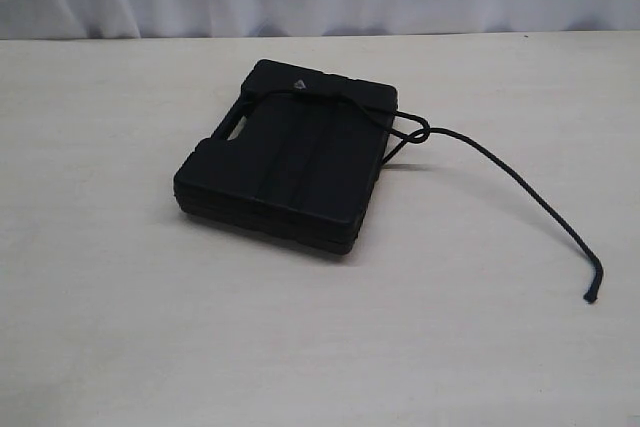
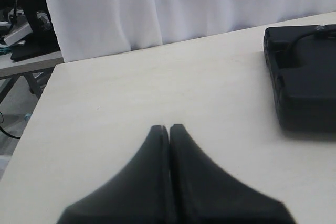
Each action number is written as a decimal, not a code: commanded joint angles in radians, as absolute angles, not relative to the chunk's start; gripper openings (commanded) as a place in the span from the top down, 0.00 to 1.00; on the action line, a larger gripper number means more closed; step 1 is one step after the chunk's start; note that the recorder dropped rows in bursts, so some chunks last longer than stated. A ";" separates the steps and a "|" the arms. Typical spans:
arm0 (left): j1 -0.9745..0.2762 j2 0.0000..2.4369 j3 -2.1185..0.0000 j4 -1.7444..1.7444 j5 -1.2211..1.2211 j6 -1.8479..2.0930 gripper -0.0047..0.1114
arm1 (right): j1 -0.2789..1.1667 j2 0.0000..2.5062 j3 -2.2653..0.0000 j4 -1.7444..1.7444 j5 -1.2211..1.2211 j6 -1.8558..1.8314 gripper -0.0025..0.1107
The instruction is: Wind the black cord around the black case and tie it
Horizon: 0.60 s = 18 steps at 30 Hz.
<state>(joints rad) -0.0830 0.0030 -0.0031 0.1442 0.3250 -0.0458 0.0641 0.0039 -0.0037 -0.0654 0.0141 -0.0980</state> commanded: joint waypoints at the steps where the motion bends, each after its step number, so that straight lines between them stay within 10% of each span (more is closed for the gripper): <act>1: -0.080 0.000 0.000 0.145 0.323 -0.045 0.96 | 0.059 0.000 0.000 -0.086 0.140 -0.110 0.94; 18: -0.080 0.000 0.000 0.145 0.321 -0.045 0.96 | 0.059 0.000 0.000 -0.091 0.343 0.099 0.94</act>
